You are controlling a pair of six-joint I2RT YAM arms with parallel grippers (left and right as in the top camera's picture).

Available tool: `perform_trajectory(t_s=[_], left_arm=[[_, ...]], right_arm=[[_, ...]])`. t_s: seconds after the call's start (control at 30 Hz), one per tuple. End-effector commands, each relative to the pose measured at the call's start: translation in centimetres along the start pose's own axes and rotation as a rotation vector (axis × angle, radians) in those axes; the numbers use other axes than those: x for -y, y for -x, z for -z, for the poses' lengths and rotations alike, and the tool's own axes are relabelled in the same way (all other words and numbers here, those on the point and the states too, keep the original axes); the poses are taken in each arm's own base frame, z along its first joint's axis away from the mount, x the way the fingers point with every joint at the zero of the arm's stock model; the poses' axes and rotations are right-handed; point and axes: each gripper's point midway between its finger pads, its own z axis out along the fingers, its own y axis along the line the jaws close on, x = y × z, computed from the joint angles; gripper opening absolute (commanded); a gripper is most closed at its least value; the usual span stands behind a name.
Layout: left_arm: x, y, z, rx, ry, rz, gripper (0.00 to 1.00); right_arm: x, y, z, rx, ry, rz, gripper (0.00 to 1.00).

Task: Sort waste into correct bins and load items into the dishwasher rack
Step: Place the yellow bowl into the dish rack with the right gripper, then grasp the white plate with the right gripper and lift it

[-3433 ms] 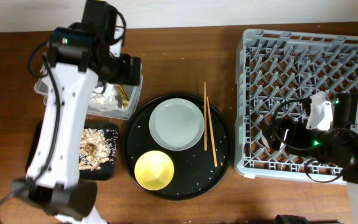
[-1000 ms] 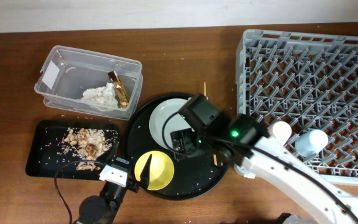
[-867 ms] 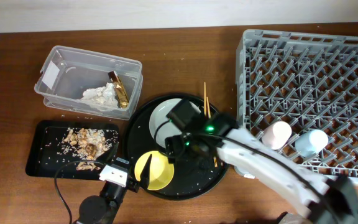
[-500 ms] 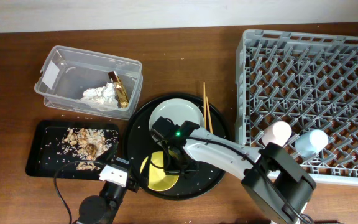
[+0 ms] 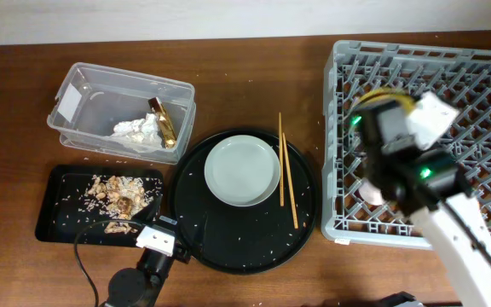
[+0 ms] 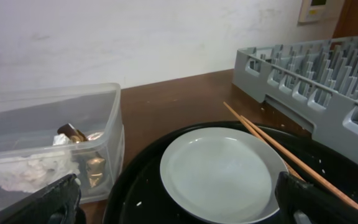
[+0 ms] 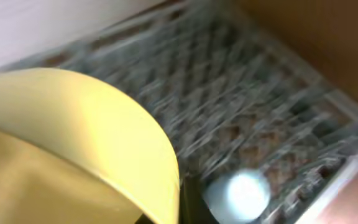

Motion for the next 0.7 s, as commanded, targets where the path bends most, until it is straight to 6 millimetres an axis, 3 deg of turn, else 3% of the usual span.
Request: perform_trajectory(t_s=[0.0, 0.07, 0.13, 0.2, 0.3, 0.43, 0.53, 0.67], left_arm=[[0.1, -0.1, 0.0, 0.004, -0.006, -0.011, 0.99], [0.1, -0.1, 0.0, 0.004, -0.006, -0.011, 1.0], [0.1, -0.1, 0.0, 0.004, -0.006, -0.011, 0.99], [0.1, -0.1, 0.0, 0.004, -0.006, -0.011, 0.99], [0.1, -0.1, 0.0, 0.004, -0.006, -0.011, 0.99], [0.1, -0.1, 0.0, 0.004, -0.006, -0.011, 0.99], [0.1, -0.1, 0.0, 0.004, -0.006, -0.011, 0.99], [0.1, -0.1, 0.0, 0.004, -0.006, -0.011, 0.99]], right_arm=[[3.6, 2.3, -4.8, 0.052, -0.275, 0.165, 0.04], [4.5, 1.8, -8.7, 0.019, -0.392, 0.202, 0.04], [4.0, 0.6, -11.6, -0.02, -0.44, 0.282, 0.04], [4.2, 0.5, -13.2, 0.018, -0.556, 0.348, 0.04], [2.9, -1.5, -15.9, -0.015, -0.602, 0.48, 0.04], [2.1, -3.4, -17.0, -0.063, -0.578, 0.535, 0.04], [-1.0, -5.5, -16.1, -0.12, -0.446, 0.629, 0.04], [-3.4, -7.2, -14.5, -0.134, -0.375, 0.714, 0.08]])
